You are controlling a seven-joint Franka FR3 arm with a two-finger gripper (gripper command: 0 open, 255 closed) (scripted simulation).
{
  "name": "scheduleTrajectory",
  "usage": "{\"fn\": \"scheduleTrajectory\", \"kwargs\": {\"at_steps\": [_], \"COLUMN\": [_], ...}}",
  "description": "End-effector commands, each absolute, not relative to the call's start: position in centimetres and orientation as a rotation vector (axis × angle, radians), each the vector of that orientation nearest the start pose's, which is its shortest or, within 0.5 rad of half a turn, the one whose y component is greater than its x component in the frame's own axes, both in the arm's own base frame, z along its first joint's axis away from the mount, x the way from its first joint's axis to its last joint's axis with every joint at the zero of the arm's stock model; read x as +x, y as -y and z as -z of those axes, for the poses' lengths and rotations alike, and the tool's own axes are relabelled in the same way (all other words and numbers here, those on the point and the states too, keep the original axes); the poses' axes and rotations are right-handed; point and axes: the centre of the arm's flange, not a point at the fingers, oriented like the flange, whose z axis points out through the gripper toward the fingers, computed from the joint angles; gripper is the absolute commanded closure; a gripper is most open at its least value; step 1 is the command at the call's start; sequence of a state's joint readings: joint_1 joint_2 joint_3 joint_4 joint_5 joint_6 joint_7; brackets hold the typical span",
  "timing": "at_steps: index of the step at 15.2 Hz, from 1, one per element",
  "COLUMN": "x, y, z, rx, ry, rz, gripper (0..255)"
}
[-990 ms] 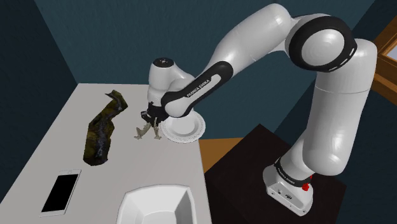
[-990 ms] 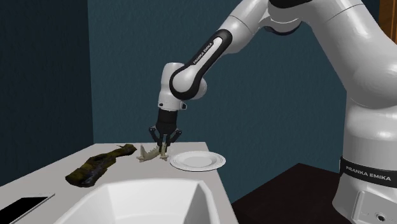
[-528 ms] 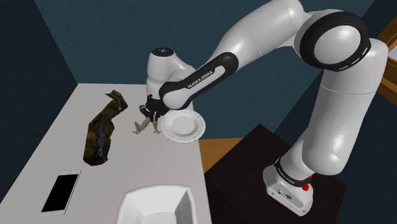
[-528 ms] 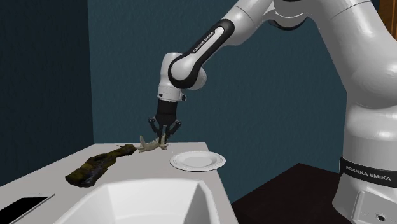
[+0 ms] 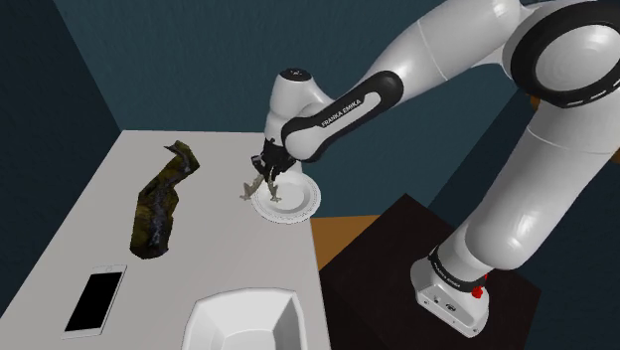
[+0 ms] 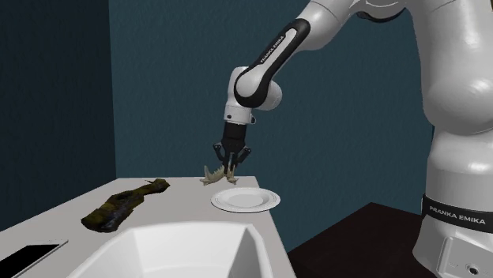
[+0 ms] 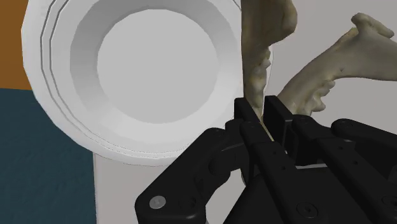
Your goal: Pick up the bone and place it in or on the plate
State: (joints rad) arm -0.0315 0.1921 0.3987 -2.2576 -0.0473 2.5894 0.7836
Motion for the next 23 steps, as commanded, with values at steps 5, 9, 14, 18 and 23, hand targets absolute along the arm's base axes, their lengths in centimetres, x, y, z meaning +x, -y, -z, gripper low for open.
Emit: {"fn": "scheduleTrajectory", "kwargs": {"at_steps": [5,9,14,18,23], "x": [49.5,49.2,49.2,49.2,49.2], "y": [-12.2,-11.3,-11.3,-11.3,-11.3], "z": [-29.9,-28.3,-25.7,-23.5,-22.9], "rx": [-2.957,-2.957,-2.957,-2.957,-2.957], "ry": [-0.583,-0.583,-0.583,-0.583,-0.583], "rz": [0.161,0.161,0.161,0.161,0.161], "gripper": [255,255,255,255,255]}}
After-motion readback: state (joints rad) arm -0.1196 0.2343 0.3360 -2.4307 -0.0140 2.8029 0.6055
